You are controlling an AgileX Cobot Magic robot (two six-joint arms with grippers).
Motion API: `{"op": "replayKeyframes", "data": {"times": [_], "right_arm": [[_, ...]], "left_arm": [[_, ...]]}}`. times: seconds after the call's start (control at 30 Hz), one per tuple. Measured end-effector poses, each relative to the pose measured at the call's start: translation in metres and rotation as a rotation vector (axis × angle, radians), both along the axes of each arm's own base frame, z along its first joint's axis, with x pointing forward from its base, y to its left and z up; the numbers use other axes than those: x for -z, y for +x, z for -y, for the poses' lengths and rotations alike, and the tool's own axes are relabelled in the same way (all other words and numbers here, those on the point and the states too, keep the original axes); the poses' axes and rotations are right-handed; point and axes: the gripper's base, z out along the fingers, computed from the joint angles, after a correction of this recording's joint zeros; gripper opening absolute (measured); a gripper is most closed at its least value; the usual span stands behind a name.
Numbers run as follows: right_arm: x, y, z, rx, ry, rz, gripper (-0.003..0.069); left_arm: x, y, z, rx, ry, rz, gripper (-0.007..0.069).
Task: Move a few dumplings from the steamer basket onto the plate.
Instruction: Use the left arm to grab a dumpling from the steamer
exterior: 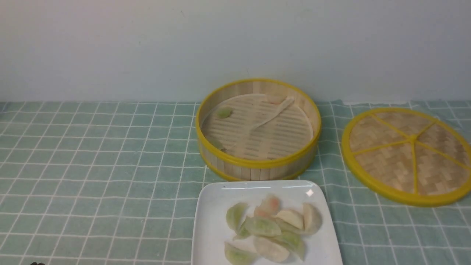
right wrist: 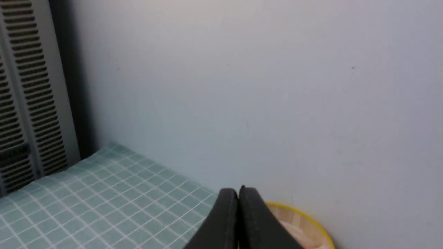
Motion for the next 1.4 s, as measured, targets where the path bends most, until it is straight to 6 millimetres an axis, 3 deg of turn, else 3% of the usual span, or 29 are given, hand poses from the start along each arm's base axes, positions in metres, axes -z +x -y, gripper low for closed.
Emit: {"op": "replayKeyframes", "data": {"times": [0.17,0.27,0.33,0.47,0.5,0.57,0.6,0.67,0.7,0.8,0.87,1.4], "right_arm": [[0.006,-0.014,0.016,0.087,-0.004,0.047,-0.0015],[0.018,-0.017,0.024,0.186,0.003,0.052,-0.0015],[0.039,-0.021,0.033,0.317,-0.007,0.056,-0.0015],[0.096,-0.016,0.042,0.495,-0.055,0.021,-0.0015],[0.1,-0.016,0.042,0.501,-0.057,0.018,-0.0015],[0.14,-0.011,0.045,0.562,-0.072,-0.019,-0.0015],[0.147,-0.01,0.045,0.569,-0.074,-0.027,-0.0015],[0.196,-0.008,0.046,0.592,-0.079,-0.069,-0.0015],[0.2,-0.008,0.046,0.593,-0.079,-0.077,-0.0015],[0.258,-0.008,0.047,0.599,-0.069,-0.112,-0.0015],[0.274,-0.009,0.047,0.6,-0.061,-0.138,-0.0015],[0.281,-0.01,0.047,0.613,-0.018,-0.19,-0.0015]], "left_arm": [[0.0,0.0,0.0,0.0,0.0,0.0,-0.0006],[0.0,0.0,0.0,0.0,0.0,0.0,-0.0006],[0.0,0.0,0.0,0.0,0.0,0.0,-0.0006],[0.0,0.0,0.0,0.0,0.0,0.0,-0.0006],[0.0,0.0,0.0,0.0,0.0,0.0,-0.0006],[0.0,0.0,0.0,0.0,0.0,0.0,-0.0006],[0.0,0.0,0.0,0.0,0.0,0.0,-0.0006],[0.0,0.0,0.0,0.0,0.0,0.0,-0.0006],[0.0,0.0,0.0,0.0,0.0,0.0,-0.0006],[0.0,0.0,0.0,0.0,0.0,0.0,-0.0006],[0.0,0.0,0.0,0.0,0.0,0.0,-0.0006],[0.0,0.0,0.0,0.0,0.0,0.0,-0.0006]]}}
